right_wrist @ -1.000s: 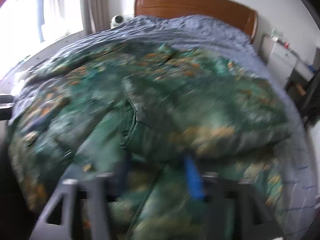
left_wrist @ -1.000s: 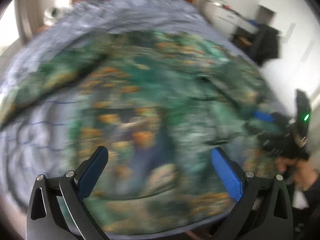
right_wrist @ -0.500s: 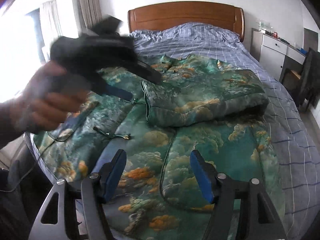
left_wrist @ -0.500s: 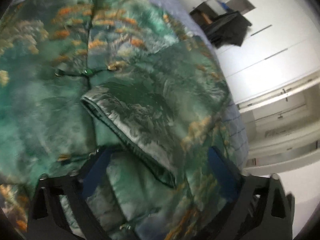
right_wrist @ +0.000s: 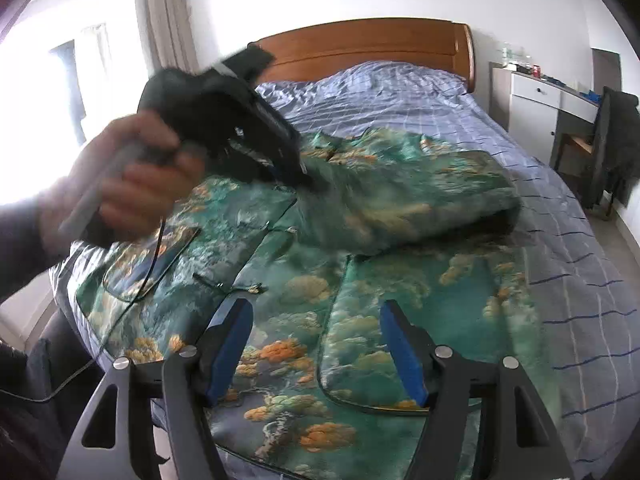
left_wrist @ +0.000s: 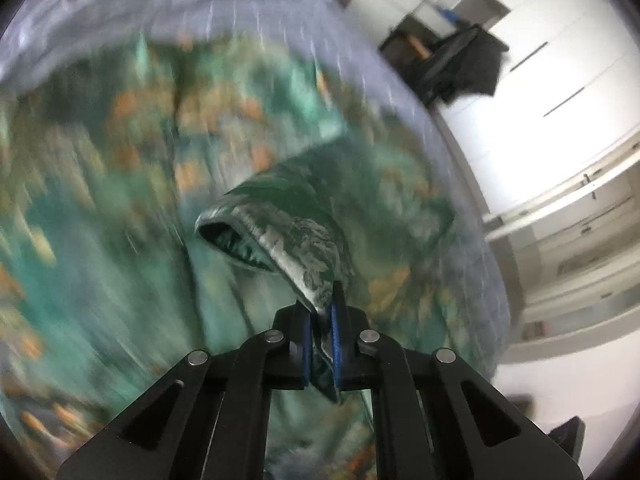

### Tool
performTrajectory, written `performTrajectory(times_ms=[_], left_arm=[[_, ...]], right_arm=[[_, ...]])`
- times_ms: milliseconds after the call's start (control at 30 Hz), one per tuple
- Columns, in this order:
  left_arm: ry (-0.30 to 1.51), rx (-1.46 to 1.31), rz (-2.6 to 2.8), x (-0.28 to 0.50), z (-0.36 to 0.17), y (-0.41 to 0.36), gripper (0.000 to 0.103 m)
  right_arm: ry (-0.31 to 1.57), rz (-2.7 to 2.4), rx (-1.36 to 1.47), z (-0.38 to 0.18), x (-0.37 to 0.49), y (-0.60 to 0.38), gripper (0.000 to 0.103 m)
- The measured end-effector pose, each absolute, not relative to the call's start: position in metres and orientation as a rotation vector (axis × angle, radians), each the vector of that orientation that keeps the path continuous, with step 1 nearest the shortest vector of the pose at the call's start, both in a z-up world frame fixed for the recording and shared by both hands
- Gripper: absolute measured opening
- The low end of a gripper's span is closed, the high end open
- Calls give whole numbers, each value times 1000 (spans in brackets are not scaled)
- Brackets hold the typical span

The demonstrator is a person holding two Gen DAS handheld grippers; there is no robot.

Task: Fold large clothes
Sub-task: 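Fold the held sleeve across the jacket front with the left gripper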

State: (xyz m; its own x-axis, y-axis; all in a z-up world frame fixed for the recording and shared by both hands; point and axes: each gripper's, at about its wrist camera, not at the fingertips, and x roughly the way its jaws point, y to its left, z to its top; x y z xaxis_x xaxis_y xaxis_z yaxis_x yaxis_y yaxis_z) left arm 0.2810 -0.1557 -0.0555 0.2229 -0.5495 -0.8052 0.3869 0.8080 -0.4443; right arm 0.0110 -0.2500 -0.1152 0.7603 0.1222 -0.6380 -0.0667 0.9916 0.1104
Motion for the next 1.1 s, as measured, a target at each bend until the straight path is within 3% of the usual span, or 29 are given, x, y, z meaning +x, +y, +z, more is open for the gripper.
performTrajectory(times_ms=[167,333,433,500,533,567,600,700,767,800,900,1100], left_arm=[[1101,-173,-553,333,-33,-123,6],[1145,-155,-444,369,-76,-107,6],[1199,-152,-402,371,-109,-104,19],[1207,-172,-386,370,-120,-100,35],[1203,-192,-395,368,-121,-100,51],[1190,-210,-405,366,-121,-100,60],[1167,-218,-414,362,-121,-101,61],[1150,-149,-415,352,-124,-109,60],[1153,-78,-404,348,-133,-116,44],[1159,-53,-408,347,-139,-119,41],[1145,-33,-392,346,-150,-122,40],[1110,-14,-380,346,-158,-126,41]], right_arm=[[689,53,114,-107,9,-268,67],[704,28,131,-109,14,-278,67],[733,30,142,-112,24,-285,67],[757,35,146,-111,37,-295,67],[763,35,146,-109,43,-301,67],[766,35,143,-105,51,-308,67],[766,35,137,-99,63,-318,67],[761,5,111,-87,104,-347,67],[763,-36,90,-83,140,-365,67],[767,-64,90,-82,163,-376,65],[787,-90,122,-83,224,-402,41],[857,-136,185,-117,316,-430,41]])
